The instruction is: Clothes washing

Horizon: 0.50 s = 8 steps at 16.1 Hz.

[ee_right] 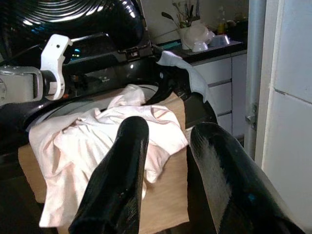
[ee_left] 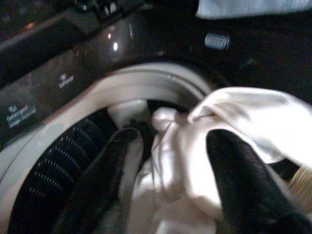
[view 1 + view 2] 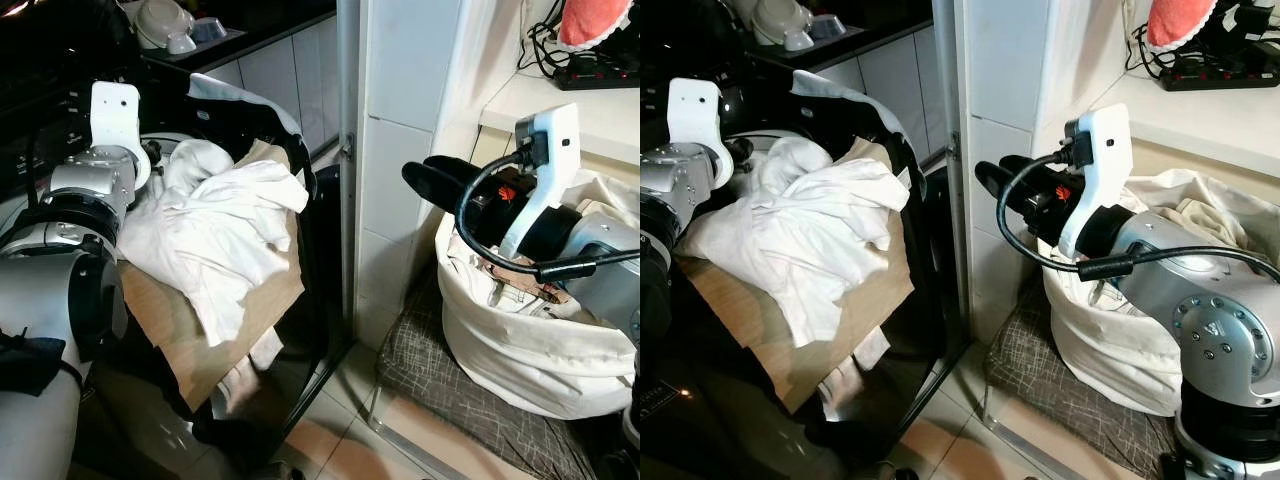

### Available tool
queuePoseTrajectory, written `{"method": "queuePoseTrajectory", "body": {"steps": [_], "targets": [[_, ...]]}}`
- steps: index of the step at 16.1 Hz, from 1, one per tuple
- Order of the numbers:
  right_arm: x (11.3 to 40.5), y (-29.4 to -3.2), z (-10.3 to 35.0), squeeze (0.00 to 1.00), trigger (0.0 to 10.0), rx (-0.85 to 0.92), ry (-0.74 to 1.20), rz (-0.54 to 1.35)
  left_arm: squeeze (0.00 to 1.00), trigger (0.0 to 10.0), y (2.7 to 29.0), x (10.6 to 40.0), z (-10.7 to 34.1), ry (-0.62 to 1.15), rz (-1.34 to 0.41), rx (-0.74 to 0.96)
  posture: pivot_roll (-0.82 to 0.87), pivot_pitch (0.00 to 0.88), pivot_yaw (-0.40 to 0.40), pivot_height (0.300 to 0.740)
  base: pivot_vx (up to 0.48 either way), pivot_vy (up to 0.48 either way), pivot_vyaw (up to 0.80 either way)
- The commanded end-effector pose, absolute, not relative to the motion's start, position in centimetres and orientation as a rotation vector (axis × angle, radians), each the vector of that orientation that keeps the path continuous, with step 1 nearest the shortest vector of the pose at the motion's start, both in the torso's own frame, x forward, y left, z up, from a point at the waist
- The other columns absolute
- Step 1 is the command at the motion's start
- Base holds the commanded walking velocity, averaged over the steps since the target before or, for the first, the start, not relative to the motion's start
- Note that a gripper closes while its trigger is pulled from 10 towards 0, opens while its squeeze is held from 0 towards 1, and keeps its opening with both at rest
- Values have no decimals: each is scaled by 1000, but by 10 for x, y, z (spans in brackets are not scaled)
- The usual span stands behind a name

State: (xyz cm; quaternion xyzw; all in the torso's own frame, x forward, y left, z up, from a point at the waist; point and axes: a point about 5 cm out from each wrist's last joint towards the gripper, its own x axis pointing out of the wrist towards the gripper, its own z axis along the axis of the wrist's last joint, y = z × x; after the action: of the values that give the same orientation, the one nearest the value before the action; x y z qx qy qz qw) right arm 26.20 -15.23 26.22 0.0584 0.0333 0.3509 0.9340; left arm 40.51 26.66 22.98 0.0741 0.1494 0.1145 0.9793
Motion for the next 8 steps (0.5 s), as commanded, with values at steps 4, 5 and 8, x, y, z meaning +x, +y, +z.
{"method": "queuePoseTrajectory", "body": {"steps": [4,5,8], "targets": [[228,-116,235,0,10000,-101,197,1022,0,10000,248,416,270,84,174,148,-82,0,121,740,0,0,0],[237,-116,234,0,10000,-94,189,965,0,10000,231,419,267,36,96,184,-77,0,118,740,0,0,0],[251,-127,235,0,10000,-85,165,850,0,10000,169,415,234,-22,-367,399,-73,0,113,740,0,0,0]]}}
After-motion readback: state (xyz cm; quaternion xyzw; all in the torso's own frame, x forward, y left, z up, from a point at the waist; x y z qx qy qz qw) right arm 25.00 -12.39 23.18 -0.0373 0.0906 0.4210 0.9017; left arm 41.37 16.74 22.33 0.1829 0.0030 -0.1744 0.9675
